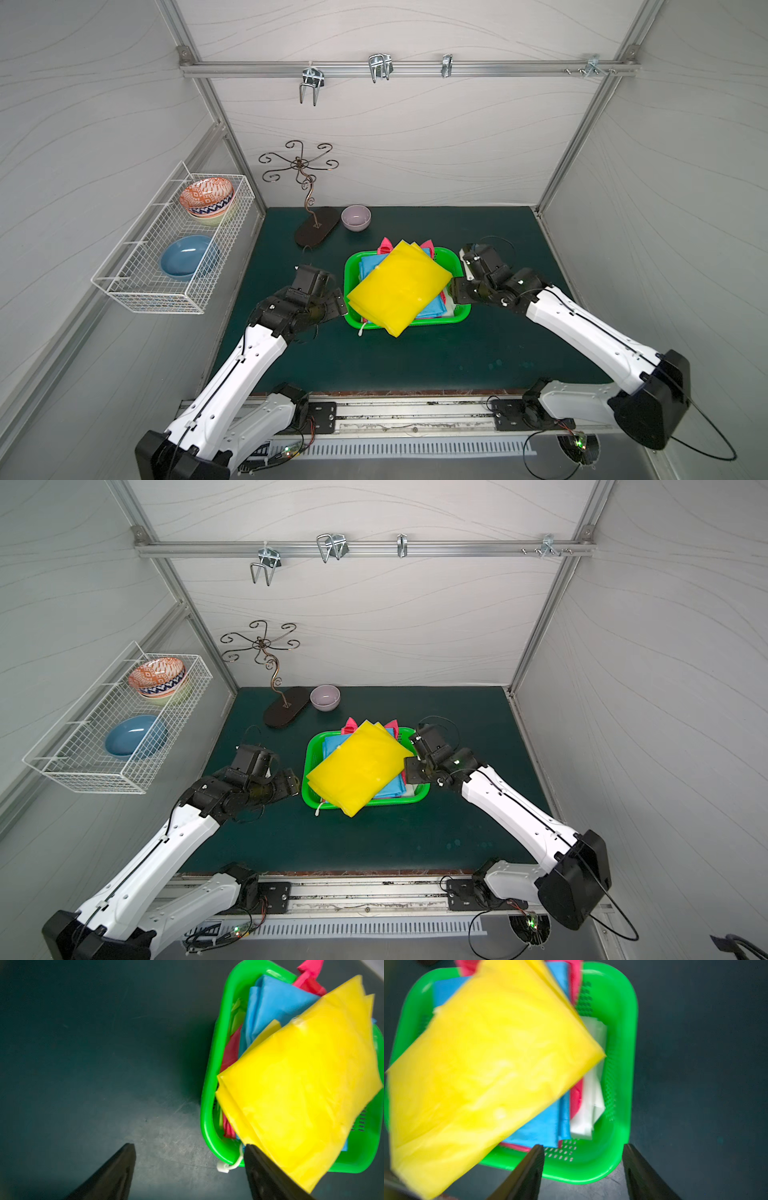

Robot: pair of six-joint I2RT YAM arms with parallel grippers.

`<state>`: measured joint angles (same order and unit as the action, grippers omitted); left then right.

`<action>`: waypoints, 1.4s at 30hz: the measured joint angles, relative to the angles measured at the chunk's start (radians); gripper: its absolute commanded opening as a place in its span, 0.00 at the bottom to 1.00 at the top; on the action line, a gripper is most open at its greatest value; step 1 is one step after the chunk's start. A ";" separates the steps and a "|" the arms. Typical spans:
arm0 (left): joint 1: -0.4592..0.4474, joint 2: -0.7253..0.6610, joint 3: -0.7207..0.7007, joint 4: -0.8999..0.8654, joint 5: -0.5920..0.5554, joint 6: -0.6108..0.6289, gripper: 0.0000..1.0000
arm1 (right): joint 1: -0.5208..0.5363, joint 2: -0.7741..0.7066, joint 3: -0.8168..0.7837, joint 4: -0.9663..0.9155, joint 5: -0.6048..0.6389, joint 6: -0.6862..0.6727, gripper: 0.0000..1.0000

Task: Put the folded raincoat in the basket
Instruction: Move the basket to the center of the board, then adjust the raincoat in the basket.

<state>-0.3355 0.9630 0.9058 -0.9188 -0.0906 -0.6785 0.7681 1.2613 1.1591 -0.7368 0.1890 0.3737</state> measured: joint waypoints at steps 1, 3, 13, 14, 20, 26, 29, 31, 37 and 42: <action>0.040 0.021 0.009 -0.018 0.002 -0.005 0.91 | 0.053 0.023 0.055 -0.006 0.001 -0.046 0.68; 0.130 0.056 0.016 -0.023 0.015 -0.006 0.91 | 0.156 0.080 0.148 -0.003 0.001 -0.129 0.71; 0.402 0.119 0.018 -0.011 0.072 -0.008 0.93 | 0.459 0.481 0.352 0.067 0.095 -0.442 0.78; 0.412 0.127 0.018 -0.007 0.077 -0.007 0.93 | 0.467 0.523 0.377 0.071 0.102 -0.458 0.78; 0.441 0.132 0.005 0.017 0.088 -0.005 0.93 | 0.462 0.713 0.536 0.077 0.140 -0.507 0.75; 0.462 0.129 -0.024 0.030 0.098 0.003 0.91 | 0.445 0.828 0.665 0.075 0.175 -0.515 0.72; 0.470 0.124 -0.024 0.033 0.103 0.016 0.91 | 0.443 0.843 0.665 0.074 0.193 -0.516 0.72; 0.475 0.121 -0.024 0.038 0.104 0.023 0.91 | 0.442 0.848 0.657 0.072 0.198 -0.515 0.72; 0.486 0.115 -0.024 0.046 0.106 0.038 0.90 | 0.446 0.869 0.656 0.069 0.240 -0.511 0.64; 0.486 0.115 -0.026 0.055 0.108 0.040 0.90 | 0.448 0.898 0.661 0.074 0.294 -0.511 0.31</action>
<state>0.1509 1.0782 0.8799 -0.8635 0.0170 -0.6388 1.2160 2.1597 1.8202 -0.6624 0.4831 -0.1371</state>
